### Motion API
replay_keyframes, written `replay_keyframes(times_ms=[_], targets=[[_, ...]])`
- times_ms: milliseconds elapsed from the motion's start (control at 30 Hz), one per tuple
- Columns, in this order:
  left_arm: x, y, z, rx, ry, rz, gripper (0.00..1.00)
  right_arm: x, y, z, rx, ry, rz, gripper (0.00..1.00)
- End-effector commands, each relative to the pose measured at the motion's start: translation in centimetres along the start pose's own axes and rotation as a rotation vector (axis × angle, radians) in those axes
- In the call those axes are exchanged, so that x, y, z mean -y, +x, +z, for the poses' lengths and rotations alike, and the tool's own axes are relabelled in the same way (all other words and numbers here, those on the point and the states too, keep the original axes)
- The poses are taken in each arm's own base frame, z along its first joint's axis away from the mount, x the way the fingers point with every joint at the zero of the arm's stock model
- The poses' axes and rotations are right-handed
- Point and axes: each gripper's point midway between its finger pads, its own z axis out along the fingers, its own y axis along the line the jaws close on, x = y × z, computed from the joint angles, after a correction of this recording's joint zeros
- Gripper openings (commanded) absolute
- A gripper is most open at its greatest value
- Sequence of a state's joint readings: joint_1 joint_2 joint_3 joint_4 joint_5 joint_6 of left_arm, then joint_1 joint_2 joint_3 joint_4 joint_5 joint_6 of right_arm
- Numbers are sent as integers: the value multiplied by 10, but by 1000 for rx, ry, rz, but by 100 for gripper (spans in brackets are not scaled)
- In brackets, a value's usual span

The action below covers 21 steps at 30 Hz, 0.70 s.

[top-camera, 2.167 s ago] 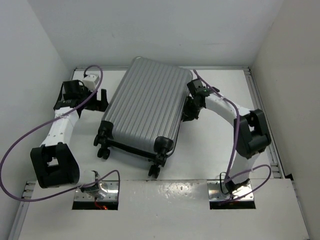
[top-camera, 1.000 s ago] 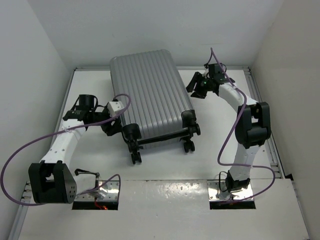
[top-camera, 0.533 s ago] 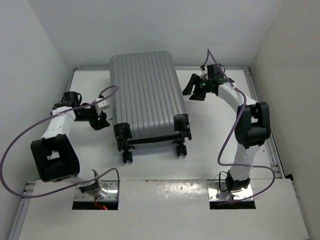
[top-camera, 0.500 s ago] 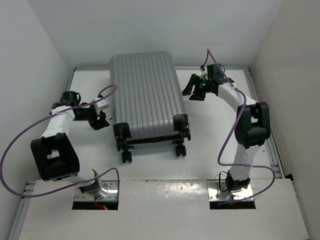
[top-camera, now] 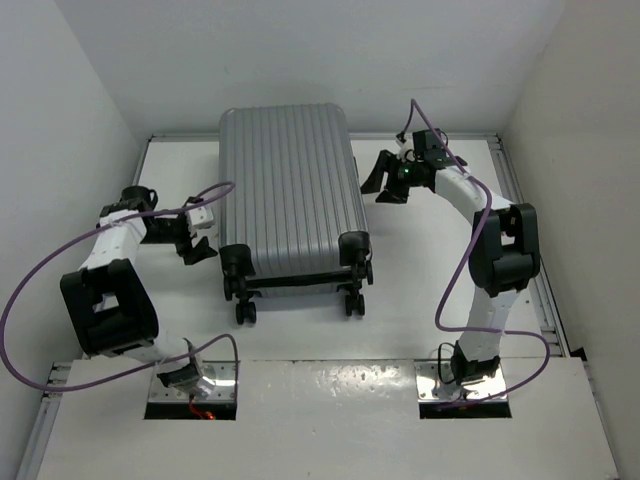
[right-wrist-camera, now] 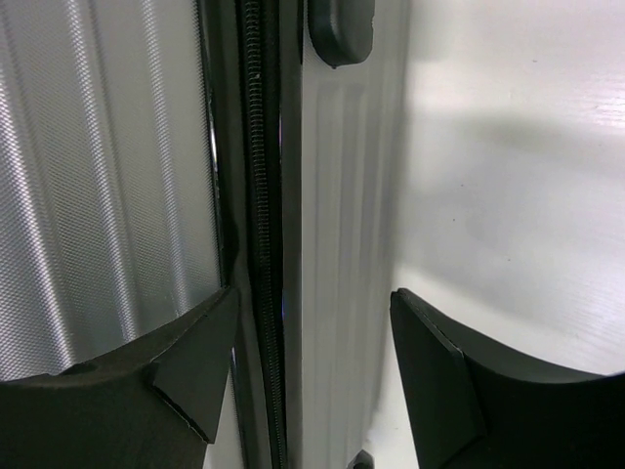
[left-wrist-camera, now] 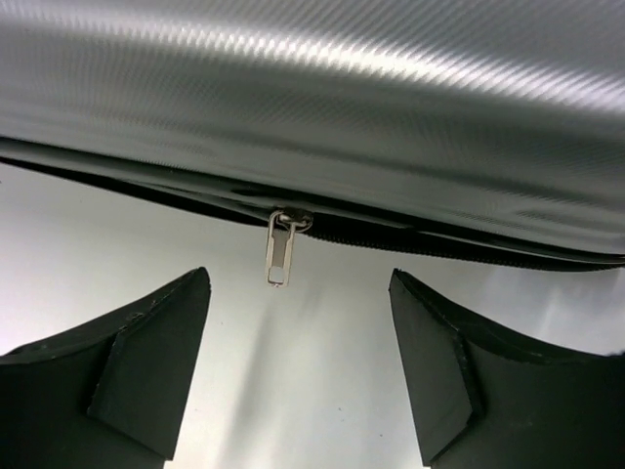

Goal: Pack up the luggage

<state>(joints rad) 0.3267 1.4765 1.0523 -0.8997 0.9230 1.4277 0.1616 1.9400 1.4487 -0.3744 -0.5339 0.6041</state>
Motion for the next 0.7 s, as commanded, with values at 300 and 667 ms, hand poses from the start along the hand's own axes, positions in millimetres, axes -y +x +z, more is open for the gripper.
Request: replay_keyframes(times_ms=[300, 667], targets=[[-17, -7, -1, 200, 117, 83, 70, -30, 32, 5, -139, -167, -46, 66], [-14, -6, 9, 259, 138, 73, 56, -30, 38, 5, -156, -183, -65, 66]])
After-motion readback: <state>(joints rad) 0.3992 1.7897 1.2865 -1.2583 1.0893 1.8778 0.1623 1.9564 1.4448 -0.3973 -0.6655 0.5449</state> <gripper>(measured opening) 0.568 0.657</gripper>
